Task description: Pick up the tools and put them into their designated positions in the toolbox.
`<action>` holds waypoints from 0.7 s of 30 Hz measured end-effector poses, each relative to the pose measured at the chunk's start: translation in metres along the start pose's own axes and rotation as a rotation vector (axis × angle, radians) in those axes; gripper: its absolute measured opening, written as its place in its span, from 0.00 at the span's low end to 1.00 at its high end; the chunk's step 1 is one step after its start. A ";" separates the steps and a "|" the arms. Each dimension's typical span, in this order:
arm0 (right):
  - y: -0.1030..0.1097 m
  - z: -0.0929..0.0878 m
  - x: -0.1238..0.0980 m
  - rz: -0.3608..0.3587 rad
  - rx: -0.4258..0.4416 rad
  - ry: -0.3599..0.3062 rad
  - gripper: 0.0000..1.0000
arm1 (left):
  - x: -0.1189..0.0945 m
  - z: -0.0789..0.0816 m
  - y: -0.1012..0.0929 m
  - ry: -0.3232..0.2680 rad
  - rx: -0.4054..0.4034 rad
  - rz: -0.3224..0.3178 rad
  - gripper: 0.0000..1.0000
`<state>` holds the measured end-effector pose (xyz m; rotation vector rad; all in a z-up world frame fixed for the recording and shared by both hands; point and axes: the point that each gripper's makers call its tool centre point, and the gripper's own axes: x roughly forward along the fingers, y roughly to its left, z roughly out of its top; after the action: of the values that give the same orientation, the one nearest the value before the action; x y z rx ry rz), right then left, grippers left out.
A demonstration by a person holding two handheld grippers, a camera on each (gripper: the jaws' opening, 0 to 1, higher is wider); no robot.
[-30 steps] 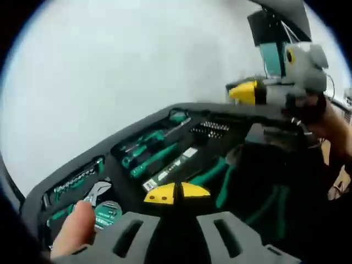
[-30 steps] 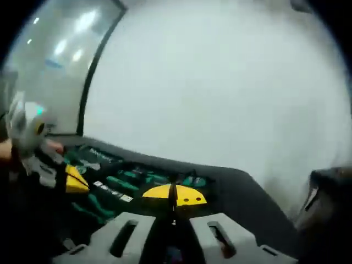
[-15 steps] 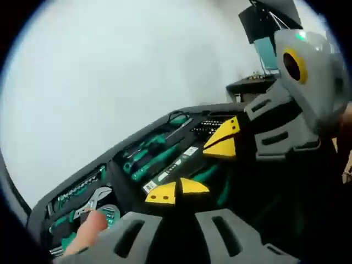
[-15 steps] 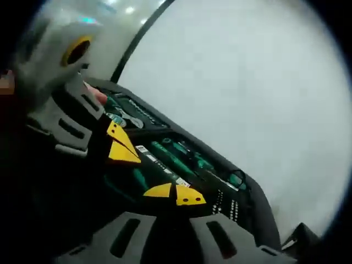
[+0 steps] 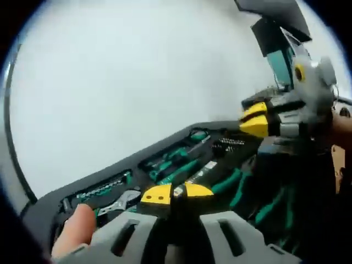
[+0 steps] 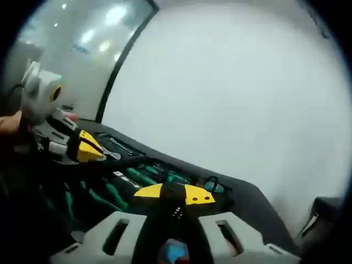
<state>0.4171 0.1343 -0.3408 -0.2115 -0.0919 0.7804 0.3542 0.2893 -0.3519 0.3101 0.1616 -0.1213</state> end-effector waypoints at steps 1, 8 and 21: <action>0.002 0.004 -0.003 0.009 -0.023 -0.019 0.11 | -0.001 0.001 0.005 -0.019 0.014 0.004 0.04; 0.017 0.020 -0.022 0.033 -0.081 -0.163 0.11 | -0.036 0.006 0.018 -0.102 -0.090 -0.034 0.08; 0.041 0.023 -0.040 0.180 -0.020 -0.233 0.11 | -0.145 -0.004 0.136 -0.287 -0.287 0.020 0.16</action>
<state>0.3568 0.1383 -0.3278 -0.1488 -0.3043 0.9825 0.2308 0.4332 -0.2903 0.0067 -0.1087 -0.1199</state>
